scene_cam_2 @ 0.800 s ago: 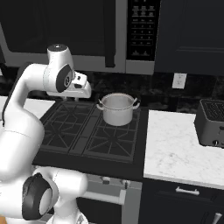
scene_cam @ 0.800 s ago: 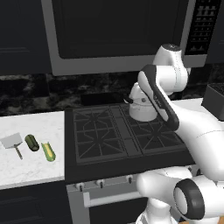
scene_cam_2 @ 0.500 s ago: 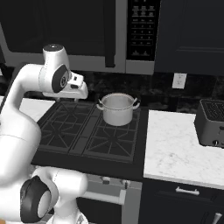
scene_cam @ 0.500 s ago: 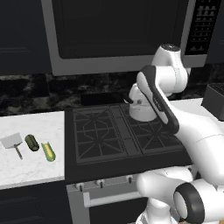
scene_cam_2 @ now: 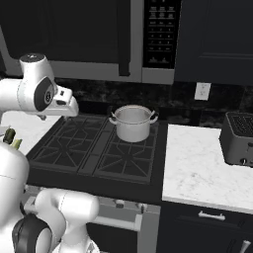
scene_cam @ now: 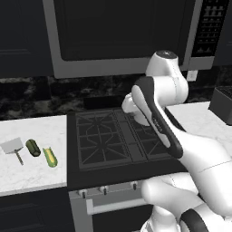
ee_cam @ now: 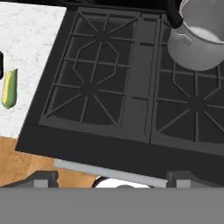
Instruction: Put the corn and cucumber in the pot. Retrieve the spatula and lightly stir the vegetables in the pot.
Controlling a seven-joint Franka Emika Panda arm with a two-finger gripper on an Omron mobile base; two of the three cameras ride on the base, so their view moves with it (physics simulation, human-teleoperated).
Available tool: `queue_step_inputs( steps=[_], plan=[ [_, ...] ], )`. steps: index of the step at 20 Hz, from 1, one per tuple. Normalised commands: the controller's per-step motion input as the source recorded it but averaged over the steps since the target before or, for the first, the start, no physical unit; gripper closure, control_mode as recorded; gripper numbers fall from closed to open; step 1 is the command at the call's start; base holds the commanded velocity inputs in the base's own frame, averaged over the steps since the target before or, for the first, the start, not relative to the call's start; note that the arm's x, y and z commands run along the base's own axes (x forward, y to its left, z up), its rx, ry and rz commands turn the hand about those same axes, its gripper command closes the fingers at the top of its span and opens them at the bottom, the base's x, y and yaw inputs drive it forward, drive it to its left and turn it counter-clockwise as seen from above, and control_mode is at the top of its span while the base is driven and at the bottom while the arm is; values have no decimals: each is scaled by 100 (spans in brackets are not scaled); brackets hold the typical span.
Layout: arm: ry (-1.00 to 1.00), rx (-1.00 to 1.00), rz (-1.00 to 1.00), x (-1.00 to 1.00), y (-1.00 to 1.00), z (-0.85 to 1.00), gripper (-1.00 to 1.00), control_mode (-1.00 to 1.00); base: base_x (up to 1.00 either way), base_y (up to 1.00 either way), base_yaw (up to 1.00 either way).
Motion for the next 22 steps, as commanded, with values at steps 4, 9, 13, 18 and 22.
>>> queue_step_inputs(
  steps=[4,9,13,18,22],
  plan=[
    [0,0,0,-4,67,-8,-100,-100,0,0,0],
    [0,0,0,1,79,-16,-100,-100,0,0,0],
    [0,0,0,12,94,-26,-100,-100,0,0,0],
    [0,0,0,26,96,-35,-100,-100,0,0,0],
    [0,0,0,42,87,-39,-100,-100,0,0,0]
  ],
)
